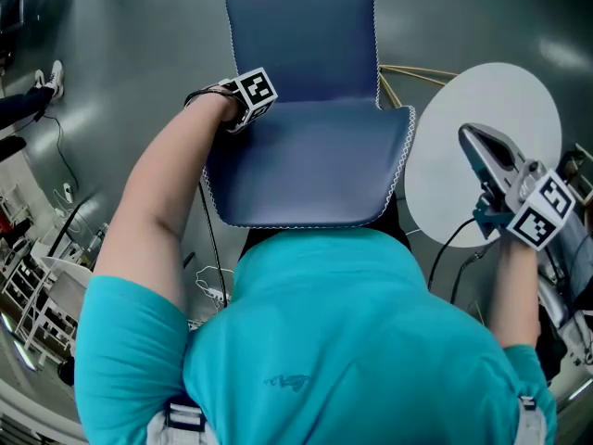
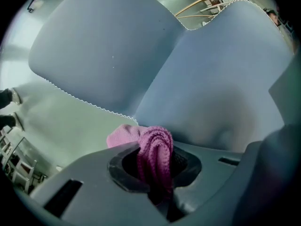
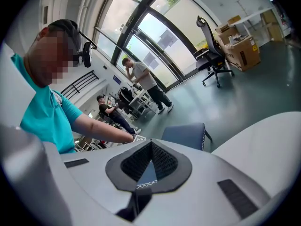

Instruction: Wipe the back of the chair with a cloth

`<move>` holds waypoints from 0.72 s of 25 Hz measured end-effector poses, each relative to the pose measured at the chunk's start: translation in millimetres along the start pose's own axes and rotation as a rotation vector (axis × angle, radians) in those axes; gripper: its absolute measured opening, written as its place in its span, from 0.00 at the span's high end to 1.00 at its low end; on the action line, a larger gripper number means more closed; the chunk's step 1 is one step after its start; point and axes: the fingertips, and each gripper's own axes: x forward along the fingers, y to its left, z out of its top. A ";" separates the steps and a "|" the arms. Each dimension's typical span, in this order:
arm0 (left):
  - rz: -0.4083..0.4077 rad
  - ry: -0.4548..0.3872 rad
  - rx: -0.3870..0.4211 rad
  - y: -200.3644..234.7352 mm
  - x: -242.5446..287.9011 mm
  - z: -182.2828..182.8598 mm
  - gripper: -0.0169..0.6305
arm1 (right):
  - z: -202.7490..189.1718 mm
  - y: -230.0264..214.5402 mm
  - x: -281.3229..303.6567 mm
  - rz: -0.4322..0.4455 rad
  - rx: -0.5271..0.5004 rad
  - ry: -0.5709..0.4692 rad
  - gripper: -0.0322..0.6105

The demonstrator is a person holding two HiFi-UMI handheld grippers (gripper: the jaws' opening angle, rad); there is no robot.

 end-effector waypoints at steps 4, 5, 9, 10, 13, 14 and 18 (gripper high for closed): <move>-0.014 -0.012 -0.018 -10.1 -1.7 10.0 0.88 | -5.0 -3.2 -13.6 0.002 0.012 -0.012 0.95; -0.018 -0.012 -0.023 -12.0 0.1 13.7 0.88 | -8.6 -6.1 -16.7 0.002 0.017 -0.015 0.95; -0.031 -0.019 -0.030 -14.2 8.2 28.5 0.88 | -18.0 -15.2 -26.1 -0.004 0.027 -0.024 0.95; -0.034 -0.021 -0.032 -14.9 8.4 30.5 0.88 | -18.1 -15.2 -28.5 -0.004 0.029 -0.027 0.95; -0.042 -0.023 -0.041 -14.8 8.8 34.0 0.88 | -14.9 -12.7 -31.2 0.003 0.020 -0.034 0.95; -0.043 -0.023 -0.043 -13.9 9.3 34.8 0.88 | -14.0 -11.9 -30.8 0.008 0.014 -0.035 0.95; -0.030 -0.013 -0.035 -12.0 13.2 40.6 0.88 | -18.4 -17.2 -33.7 0.004 0.024 -0.048 0.95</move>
